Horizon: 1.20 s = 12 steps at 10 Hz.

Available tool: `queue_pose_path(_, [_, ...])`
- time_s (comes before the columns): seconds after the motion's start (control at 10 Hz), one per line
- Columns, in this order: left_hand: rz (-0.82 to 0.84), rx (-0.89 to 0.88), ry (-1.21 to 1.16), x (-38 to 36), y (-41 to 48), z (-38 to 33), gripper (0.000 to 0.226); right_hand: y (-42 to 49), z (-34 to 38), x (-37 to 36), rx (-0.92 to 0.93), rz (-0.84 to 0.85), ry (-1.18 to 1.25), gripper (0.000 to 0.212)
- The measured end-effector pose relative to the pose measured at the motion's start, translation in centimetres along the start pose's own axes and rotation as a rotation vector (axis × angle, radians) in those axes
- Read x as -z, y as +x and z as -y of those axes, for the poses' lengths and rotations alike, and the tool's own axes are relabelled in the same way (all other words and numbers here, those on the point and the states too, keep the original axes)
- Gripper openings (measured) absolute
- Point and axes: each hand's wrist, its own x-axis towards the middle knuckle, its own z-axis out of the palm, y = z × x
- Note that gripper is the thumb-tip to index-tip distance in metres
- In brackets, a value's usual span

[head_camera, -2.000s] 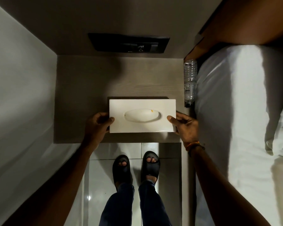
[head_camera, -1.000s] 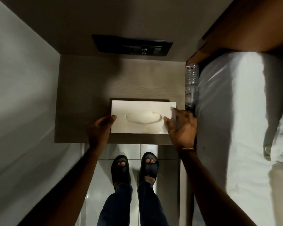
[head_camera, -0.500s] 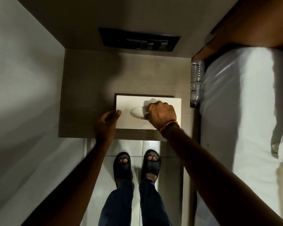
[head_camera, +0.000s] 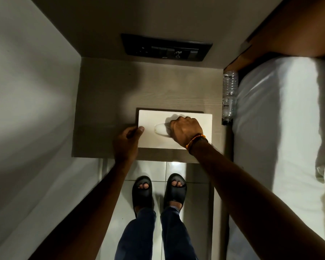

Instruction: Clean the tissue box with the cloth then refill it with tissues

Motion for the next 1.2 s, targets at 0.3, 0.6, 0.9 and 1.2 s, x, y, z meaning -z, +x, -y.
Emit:
queue_pose_path(0.3, [-0.003, -0.042, 0.062, 0.0, -0.2, -0.6, 0.038, -0.8, -0.9, 1.7, 0.034, 0.042, 0.054, 0.034])
queue_pose_path(0.6, [-0.008, -0.031, 0.100, -0.1, -0.6, -1.3, 0.041, -2.9, -0.6, 2.6, -0.010, -0.042, 0.102, 0.026])
queue_pose_path(0.9, [-0.017, -0.036, 0.149, -0.1, -0.9, -1.6, 0.039, -4.1, -0.8, 2.9, -0.043, -0.215, 0.207, 0.014])
queue_pose_path(1.2, [-0.149, -0.179, 0.210, 0.9, -1.6, -4.1, 0.031, -8.2, -3.8, 10.8, -0.178, -0.890, 0.835, 0.008])
